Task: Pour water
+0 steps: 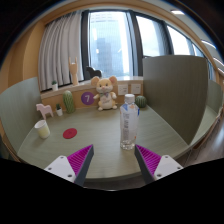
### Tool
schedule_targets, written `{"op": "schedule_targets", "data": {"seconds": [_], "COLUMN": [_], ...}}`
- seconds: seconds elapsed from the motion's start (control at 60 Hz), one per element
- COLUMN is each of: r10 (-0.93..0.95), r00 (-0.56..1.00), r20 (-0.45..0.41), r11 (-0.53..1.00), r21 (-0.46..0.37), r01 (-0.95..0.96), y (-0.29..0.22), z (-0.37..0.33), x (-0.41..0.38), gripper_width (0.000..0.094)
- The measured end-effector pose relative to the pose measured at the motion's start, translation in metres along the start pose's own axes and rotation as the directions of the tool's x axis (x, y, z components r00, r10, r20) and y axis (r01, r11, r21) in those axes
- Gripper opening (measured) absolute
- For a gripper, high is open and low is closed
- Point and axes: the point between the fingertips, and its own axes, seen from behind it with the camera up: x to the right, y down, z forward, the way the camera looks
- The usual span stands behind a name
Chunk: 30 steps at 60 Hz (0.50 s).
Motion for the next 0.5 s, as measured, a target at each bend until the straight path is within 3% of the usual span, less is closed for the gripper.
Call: {"op": "schedule_targets", "data": {"seconds": [0.2,0.4,0.45,0.5], "r10": [0.019,-0.014,-0.019,-0.021], "r00": [1.0,1.0,0.999,1.0], "r20": [-0.011,-0.024,-0.026,-0.007], "r11": [0.998,0.982,0.978,0.974], "r21": [0.067,0.19,0.207,0.224], "r01": [-0.019,0.018,0.024,0.022], "y": [-0.008,-0.041,-0.045,-0.048], "z": [0.059,0.118,0.131,0.141], "x": [0.049,0.07,0.071,0.067], "gripper_width": [0.0848,0.0849,0.0821,0.0724]}}
